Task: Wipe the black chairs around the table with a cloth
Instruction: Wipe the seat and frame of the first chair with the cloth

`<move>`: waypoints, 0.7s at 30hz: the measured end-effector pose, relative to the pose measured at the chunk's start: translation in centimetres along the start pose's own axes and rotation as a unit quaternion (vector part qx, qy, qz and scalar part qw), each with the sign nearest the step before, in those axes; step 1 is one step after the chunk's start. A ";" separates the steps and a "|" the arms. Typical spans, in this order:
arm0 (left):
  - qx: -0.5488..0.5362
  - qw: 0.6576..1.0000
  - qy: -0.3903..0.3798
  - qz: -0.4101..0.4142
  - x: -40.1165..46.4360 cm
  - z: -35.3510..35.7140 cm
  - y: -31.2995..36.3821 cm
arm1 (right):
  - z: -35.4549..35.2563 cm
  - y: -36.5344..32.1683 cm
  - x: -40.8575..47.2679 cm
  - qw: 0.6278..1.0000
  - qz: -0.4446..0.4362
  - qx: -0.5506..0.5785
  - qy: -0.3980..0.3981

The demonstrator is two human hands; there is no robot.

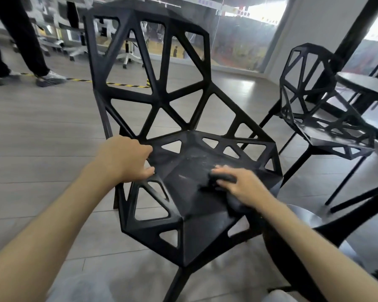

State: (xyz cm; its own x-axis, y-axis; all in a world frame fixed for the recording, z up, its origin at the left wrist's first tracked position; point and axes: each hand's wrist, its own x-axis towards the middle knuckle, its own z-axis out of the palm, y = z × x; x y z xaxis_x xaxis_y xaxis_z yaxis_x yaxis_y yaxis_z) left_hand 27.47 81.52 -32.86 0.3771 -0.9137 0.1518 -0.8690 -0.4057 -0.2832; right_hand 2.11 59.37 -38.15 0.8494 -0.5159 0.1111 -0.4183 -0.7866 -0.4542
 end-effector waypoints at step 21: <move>-0.023 0.999 -0.023 0.038 -6.3 -2.5 1.6 | 5.8 -10.4 -5.0 0.993 -0.080 0.057 -0.065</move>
State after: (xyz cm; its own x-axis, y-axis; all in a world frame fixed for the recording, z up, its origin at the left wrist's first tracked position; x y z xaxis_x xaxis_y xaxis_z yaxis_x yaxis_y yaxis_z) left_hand 22.92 86.67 -31.92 0.3226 -0.9425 0.0877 -0.9094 -0.3343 -0.2475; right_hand 4.09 72.10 -39.09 0.9398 -0.3328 0.0777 -0.2413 -0.8072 -0.5387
